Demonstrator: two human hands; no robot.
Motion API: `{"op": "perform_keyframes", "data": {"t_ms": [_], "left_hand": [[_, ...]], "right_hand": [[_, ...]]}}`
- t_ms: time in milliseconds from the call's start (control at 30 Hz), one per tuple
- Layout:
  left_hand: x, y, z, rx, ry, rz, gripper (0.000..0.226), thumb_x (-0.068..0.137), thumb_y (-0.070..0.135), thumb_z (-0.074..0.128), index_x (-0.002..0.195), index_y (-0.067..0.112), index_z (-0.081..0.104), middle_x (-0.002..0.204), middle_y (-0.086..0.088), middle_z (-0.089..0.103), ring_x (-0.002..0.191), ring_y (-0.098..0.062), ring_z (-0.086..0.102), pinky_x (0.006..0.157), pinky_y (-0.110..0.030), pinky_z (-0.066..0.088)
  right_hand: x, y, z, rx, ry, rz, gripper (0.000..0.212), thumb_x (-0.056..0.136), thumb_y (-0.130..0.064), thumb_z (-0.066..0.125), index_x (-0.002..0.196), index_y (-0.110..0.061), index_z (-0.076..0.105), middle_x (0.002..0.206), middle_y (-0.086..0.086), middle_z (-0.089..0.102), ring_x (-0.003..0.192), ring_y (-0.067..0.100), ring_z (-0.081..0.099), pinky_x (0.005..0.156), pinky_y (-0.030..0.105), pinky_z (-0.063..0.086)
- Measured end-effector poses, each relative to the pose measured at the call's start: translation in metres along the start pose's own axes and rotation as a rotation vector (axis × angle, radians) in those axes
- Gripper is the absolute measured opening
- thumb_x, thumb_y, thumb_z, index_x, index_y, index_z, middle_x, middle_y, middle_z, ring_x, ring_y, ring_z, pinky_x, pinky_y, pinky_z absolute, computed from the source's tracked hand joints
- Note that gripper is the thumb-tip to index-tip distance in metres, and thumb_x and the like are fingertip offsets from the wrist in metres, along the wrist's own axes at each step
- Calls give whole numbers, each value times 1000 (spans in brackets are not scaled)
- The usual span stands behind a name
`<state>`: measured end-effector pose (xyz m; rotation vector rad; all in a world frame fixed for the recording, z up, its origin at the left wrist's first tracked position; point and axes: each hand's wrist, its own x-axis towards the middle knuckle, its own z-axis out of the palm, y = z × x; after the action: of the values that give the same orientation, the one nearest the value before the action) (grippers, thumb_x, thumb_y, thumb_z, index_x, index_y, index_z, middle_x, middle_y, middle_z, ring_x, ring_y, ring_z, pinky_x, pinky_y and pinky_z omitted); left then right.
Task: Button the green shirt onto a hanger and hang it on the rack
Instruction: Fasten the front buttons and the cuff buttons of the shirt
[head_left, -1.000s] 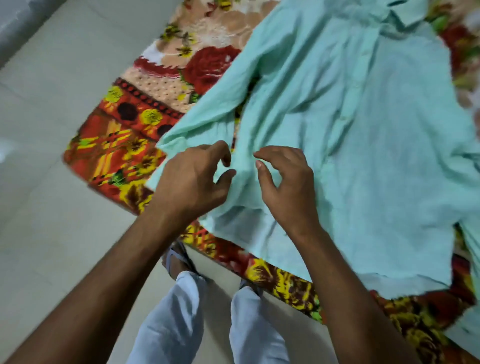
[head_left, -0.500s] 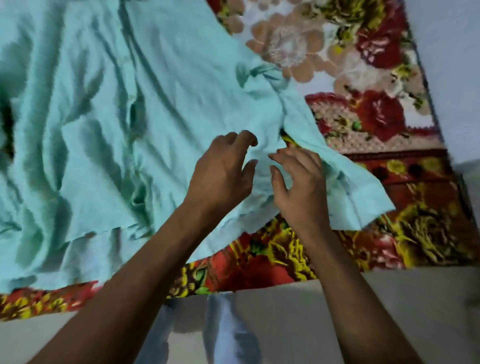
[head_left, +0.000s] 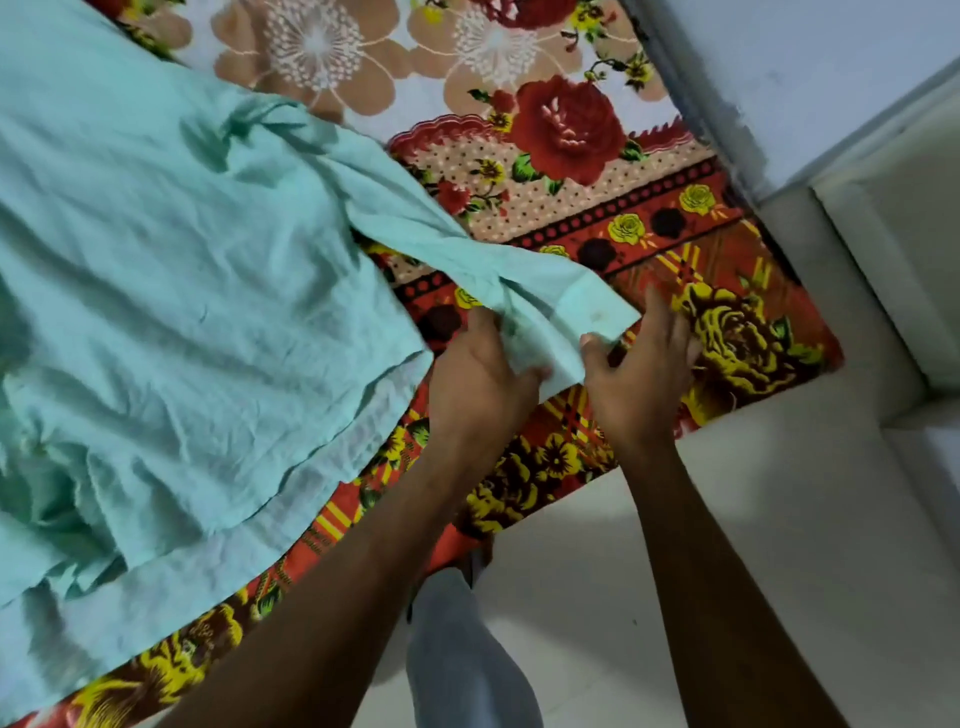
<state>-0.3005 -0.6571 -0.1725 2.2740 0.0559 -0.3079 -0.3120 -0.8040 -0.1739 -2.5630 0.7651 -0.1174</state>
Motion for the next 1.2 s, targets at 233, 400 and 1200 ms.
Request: {"op": "perform_keyframes", "data": {"t_ms": [233, 400, 1200], "left_hand": [[1, 21, 23, -223, 39, -80, 20, 88, 24, 68, 85, 6, 60, 73, -6, 64, 63, -23, 61, 50, -39, 43], [-3, 24, 31, -395, -46, -162, 17, 90, 27, 70, 92, 14, 61, 83, -3, 68, 75, -20, 69, 63, -41, 59], [9, 24, 12, -1035, -171, -458, 11, 86, 3, 77, 98, 3, 76, 91, -8, 79, 85, -19, 75, 77, -27, 57]], "right_hand": [[15, 28, -6, 274, 137, -134, 29, 91, -26, 73, 115, -9, 71, 110, 6, 69, 107, 24, 62, 89, 22, 52], [11, 40, -10, 177, 203, -254, 28, 89, -21, 75, 112, -6, 66, 113, 12, 57, 107, 23, 57, 81, 9, 41], [38, 26, 4, 139, 13, -184, 17, 88, -6, 73, 105, -1, 73, 101, 14, 68, 91, 27, 67, 80, 42, 59]]}}
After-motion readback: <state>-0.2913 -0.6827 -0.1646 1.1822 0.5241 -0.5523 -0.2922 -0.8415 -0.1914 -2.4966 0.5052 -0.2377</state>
